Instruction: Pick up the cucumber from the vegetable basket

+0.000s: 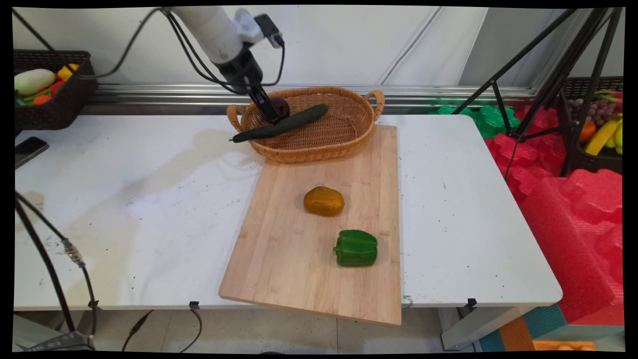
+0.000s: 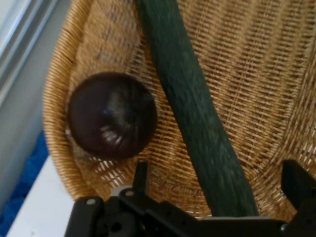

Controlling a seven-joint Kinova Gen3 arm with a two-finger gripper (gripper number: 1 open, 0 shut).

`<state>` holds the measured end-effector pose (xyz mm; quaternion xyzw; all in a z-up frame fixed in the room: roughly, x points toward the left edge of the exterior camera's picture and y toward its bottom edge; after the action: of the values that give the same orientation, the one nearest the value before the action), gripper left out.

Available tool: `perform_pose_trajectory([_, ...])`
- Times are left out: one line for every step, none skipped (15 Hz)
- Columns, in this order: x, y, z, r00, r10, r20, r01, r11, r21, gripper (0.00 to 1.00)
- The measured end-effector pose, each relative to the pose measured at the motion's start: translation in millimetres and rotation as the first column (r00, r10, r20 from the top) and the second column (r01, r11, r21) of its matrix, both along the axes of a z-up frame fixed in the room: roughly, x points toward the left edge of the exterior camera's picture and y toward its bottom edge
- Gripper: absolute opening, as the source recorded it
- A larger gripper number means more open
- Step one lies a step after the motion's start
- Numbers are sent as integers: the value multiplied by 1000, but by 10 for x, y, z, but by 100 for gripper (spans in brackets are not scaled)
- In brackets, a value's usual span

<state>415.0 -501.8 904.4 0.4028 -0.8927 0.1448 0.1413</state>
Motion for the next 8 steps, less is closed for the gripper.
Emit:
perform_pose_trajectory([-25,-40,-83,1000,9,1,-9,1000,16,100])
perform_pose_trajectory([-52,-80,-174,1000,21,1,-21,999,33,100])
perform_pose_trajectory([-75,-114,-256,999,32,1,-32,998,47,100])
perform_pose_trajectory([-95,-141,-319,999,42,1,-42,997,57,100])
perform_pose_trajectory([-118,-170,-386,999,54,1,-53,996,65,100])
perform_pose_trajectory([-139,-197,-444,998,64,1,-63,996,70,100])
perform_pose_trajectory([-159,-217,-488,997,74,-1,-74,995,72,100])
perform_pose_trajectory([-181,-237,-532,996,85,-4,-85,994,73,100])
